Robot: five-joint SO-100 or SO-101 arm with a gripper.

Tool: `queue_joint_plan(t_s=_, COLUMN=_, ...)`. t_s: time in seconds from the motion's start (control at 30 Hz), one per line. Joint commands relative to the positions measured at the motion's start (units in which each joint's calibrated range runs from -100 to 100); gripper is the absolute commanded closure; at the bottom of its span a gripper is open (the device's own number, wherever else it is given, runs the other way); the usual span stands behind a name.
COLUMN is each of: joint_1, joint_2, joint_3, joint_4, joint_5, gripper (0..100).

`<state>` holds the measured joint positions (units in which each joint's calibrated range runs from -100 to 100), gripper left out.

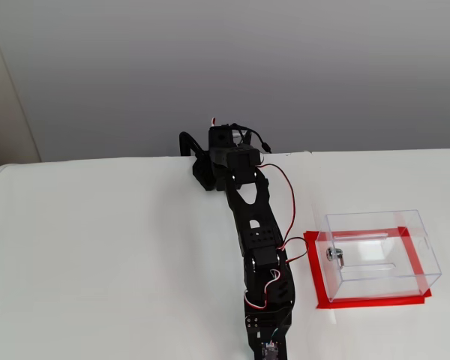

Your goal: Pick the blue lego brick and place it into the transparent box

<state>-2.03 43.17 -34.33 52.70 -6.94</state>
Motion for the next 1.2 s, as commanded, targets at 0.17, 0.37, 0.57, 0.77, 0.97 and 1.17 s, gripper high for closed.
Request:
queue_joint_plan(t_s=0.17, joint_1=-0.1, joint_2=-4.7, joint_3=-3.0, joint_4=-0.1, joint_5=0.1, gripper=98)
queue_joint_plan(t_s=0.37, joint_1=-0.2, joint_2=-10.2, joint_3=-2.3, joint_4=1.2, joint_5=0.2, gripper=98)
queue_joint_plan(t_s=0.57, joint_1=-0.1, joint_2=-14.7, joint_3=-2.3, joint_4=4.2, joint_5=0.2, gripper=98)
queue_joint_plan(t_s=0.77, joint_1=-0.1, joint_2=-19.7, joint_3=-2.3, joint_4=7.7, joint_5=0.2, gripper=98)
queue_joint_plan(t_s=0.97, joint_1=-0.1, joint_2=-26.3, joint_3=-2.3, joint_4=12.1, joint_5=0.2, gripper=98)
queue_joint_plan(t_s=1.17, joint_1=-0.2, joint_2=-33.3, joint_3=-2.2, joint_4=16.8, joint_5=0.2, gripper=98)
